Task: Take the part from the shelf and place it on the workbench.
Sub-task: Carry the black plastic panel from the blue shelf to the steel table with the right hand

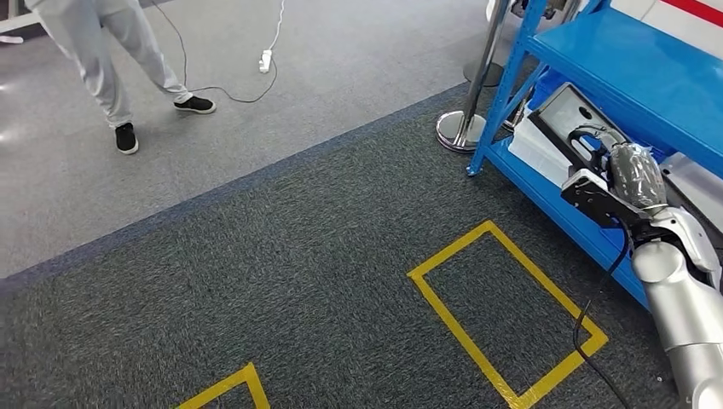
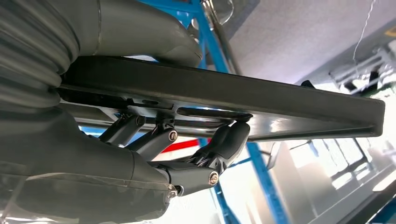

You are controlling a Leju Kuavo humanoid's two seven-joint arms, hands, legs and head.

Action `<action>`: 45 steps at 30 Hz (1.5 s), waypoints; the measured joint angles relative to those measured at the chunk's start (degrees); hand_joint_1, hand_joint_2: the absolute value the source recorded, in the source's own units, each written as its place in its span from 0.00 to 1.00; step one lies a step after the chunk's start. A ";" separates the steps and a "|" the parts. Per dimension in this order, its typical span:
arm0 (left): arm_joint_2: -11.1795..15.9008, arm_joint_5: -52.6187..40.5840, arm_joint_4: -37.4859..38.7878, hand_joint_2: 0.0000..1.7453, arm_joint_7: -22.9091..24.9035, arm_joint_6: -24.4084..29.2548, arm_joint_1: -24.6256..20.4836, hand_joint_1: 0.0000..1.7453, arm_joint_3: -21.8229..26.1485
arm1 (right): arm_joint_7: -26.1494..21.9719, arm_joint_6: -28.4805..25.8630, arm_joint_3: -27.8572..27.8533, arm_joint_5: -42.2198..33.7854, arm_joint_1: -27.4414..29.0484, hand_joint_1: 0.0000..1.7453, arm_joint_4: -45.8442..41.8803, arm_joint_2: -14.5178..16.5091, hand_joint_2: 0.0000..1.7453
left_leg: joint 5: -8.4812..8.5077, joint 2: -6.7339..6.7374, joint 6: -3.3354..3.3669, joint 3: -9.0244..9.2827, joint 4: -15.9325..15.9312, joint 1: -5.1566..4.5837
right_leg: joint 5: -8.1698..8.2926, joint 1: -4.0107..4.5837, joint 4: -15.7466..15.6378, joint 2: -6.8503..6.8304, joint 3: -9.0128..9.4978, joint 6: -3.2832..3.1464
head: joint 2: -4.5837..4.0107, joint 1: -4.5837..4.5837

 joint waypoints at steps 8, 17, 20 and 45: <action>-2.20 1.55 0.67 1.00 -5.66 0.54 -0.77 0.00 -0.20 | 3.41 6.87 0.57 4.40 -5.68 1.00 -0.16 -4.25 1.00 | 1.70 -5.86 1.21 1.36 -2.35 0.58 | -7.03 -0.52 15.81 7.27 -7.56 0.74 | 0.00 -0.03; -2.86 4.11 0.55 1.00 -11.57 0.51 -1.11 0.00 -0.20 | 2.72 5.74 1.58 2.38 -6.09 1.00 0.51 -7.69 1.00 | 0.46 -10.55 -1.40 -0.76 0.81 1.52 | 0.55 -1.32 0.61 9.42 -1.04 0.36 | 0.00 -0.03; -3.25 5.79 -0.04 1.00 -13.47 0.60 -1.57 0.00 0.23 | 2.00 3.87 1.36 2.18 -4.32 1.00 0.52 -8.41 1.00 | -3.06 -5.29 -2.15 -4.15 7.98 1.37 | 0.41 -1.11 0.28 7.37 -0.43 -0.59 | 0.00 -0.07; -4.43 2.84 -2.81 1.00 -14.45 0.79 -2.78 0.00 -0.85 | 0.52 0.01 -4.97 2.14 12.59 1.00 -3.84 -10.34 1.00 | 0.43 -10.34 -0.01 0.59 0.08 0.77 | 0.44 -1.31 0.47 10.40 -0.57 1.46 | 0.00 -0.08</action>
